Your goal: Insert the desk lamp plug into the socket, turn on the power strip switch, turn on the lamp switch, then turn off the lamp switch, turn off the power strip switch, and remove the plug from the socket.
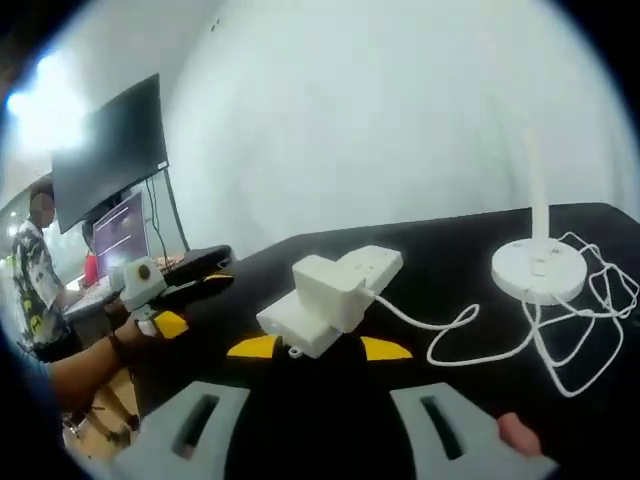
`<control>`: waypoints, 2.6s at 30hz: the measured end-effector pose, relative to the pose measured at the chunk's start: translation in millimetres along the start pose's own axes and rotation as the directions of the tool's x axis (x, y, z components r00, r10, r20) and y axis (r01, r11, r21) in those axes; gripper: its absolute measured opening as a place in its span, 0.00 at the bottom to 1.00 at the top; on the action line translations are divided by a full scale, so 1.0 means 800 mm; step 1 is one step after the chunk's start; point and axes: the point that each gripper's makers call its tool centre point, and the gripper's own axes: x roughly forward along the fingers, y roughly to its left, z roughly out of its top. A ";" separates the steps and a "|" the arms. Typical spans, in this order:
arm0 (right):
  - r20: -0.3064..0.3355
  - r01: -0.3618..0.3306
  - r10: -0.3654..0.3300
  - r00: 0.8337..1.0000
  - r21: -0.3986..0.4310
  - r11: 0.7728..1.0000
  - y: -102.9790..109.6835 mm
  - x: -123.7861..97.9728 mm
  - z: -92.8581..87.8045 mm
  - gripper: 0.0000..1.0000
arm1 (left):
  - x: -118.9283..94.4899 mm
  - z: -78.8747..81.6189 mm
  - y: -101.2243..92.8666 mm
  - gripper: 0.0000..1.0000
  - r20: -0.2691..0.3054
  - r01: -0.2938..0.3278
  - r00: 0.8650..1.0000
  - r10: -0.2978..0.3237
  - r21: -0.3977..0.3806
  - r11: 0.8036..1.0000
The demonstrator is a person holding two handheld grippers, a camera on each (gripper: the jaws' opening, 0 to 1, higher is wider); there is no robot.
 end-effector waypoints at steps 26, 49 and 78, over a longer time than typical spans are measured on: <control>0.053 0.063 -0.062 0.997 -0.030 0.998 -0.045 -0.061 0.033 0.31 | 0.050 0.028 -0.031 0.76 0.027 0.038 0.999 -0.038 0.015 0.999; 0.066 0.082 -0.081 0.995 -0.020 0.996 -0.096 -0.110 0.026 0.31 | 0.091 0.008 -0.051 0.83 0.001 0.026 1.000 -0.026 0.036 0.999; 0.043 -0.016 0.021 0.999 -0.130 0.991 -0.177 -0.157 0.090 0.31 | 0.076 0.009 -0.041 0.79 0.086 0.033 0.996 -0.037 0.048 0.998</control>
